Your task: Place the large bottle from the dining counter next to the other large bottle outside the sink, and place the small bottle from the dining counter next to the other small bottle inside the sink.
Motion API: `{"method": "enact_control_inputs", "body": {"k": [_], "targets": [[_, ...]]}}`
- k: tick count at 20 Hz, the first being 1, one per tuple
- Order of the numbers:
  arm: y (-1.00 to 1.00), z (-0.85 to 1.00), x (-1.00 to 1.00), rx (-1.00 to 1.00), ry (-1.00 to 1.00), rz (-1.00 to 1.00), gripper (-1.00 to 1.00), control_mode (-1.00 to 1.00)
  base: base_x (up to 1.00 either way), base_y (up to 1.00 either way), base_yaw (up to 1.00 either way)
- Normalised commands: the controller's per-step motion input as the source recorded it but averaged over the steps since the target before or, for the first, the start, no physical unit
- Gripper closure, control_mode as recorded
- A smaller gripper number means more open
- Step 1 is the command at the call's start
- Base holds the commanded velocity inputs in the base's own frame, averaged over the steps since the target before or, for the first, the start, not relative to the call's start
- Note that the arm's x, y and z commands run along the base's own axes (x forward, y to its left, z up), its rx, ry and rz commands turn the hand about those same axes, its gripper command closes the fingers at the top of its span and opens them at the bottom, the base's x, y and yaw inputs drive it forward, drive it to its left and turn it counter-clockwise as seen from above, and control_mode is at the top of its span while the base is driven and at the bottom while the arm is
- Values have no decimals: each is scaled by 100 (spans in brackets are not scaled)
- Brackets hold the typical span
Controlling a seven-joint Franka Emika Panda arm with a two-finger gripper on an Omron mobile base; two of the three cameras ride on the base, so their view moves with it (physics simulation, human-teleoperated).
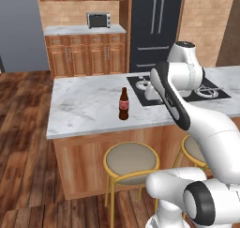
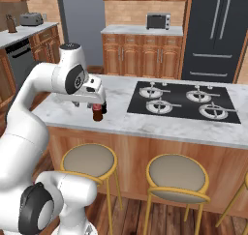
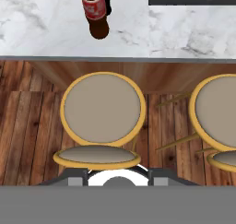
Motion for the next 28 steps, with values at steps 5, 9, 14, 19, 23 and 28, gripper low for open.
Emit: {"method": "enact_control_inputs", "body": {"k": [5,9,14,19,23,28], "targets": [[0,0,0,1,0,0,-100,-100,0,0,0],[11,0,0,3,0,0,-100,-100,0,0,0],[30,-1,0,3,-1,0,-100,-100,0,0,0],[34,-4,3,0,-3,0,-100,-100,0,0,0],[21,-7,10,0,-7,0,-100,-100,0,0,0],[6,-6,5,0,-12,0,-100,-100,0,0,0]]}}
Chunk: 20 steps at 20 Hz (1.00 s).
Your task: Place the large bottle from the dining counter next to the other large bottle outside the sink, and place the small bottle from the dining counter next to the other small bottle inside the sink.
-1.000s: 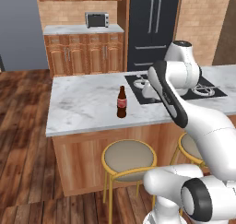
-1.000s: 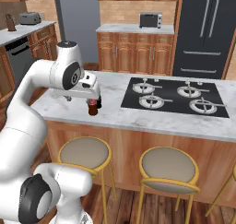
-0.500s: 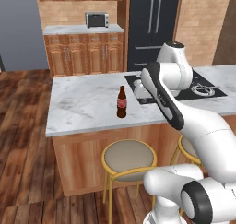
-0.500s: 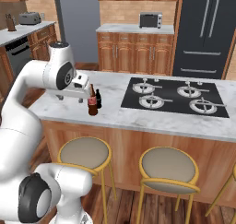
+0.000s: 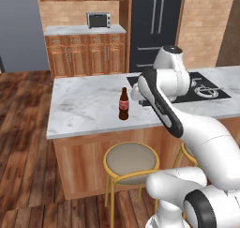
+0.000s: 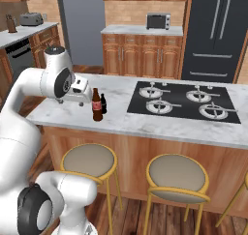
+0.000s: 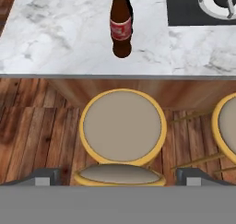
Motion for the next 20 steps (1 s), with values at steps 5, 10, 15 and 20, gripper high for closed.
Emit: {"method": "enact_control_inputs", "body": {"k": [5,10,15,20], "targets": [[0,-12,7,0,-13,0,-100,-100,0,0,0],[0,-15,19,0,-9,0,-100,-100,0,0,0],[0,-8,32,0,-5,0,-100,-100,0,0,0],[0,-9,35,0,-2,0,-100,-100,0,0,0]]}}
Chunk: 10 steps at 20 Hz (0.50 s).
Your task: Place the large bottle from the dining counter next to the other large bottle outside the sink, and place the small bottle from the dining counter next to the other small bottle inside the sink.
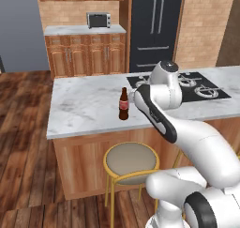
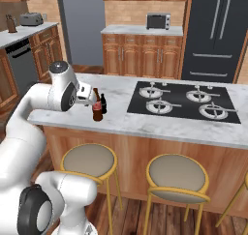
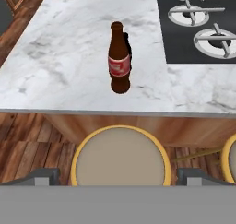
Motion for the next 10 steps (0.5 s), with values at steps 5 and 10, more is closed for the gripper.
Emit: {"method": "enact_control_inputs", "body": {"k": [5,10], "targets": [[0,-15,39,0,-2,0,-100,-100,0,0,0],[6,-19,41,0,0,0,-100,-100,0,0,0]]}}
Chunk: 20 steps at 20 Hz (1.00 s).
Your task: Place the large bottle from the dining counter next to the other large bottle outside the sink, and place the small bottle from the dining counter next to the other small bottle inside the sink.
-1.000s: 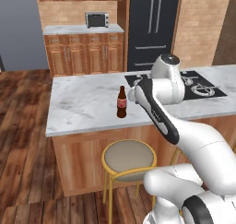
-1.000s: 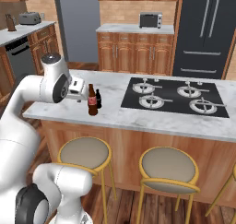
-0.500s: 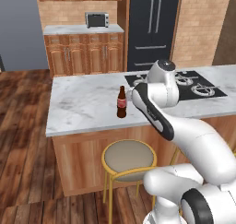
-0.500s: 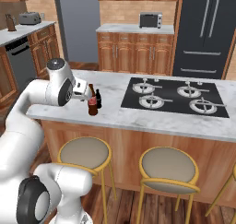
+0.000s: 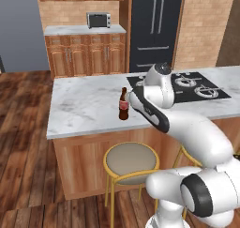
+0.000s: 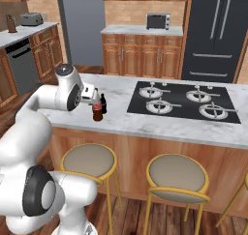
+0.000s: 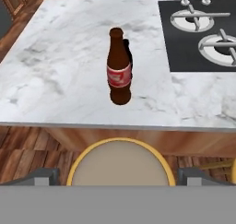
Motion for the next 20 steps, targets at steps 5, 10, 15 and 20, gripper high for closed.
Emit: {"method": "enact_control_inputs", "body": {"k": [5,10,15,20], "targets": [[8,-20,42,0,0,0,-100,-100,0,0,0],[3,-17,42,0,0,0,-100,-100,0,0,0],[0,-16,42,0,0,0,-100,-100,0,0,0],[3,-15,35,0,-1,0,-100,-100,0,0,0]]}}
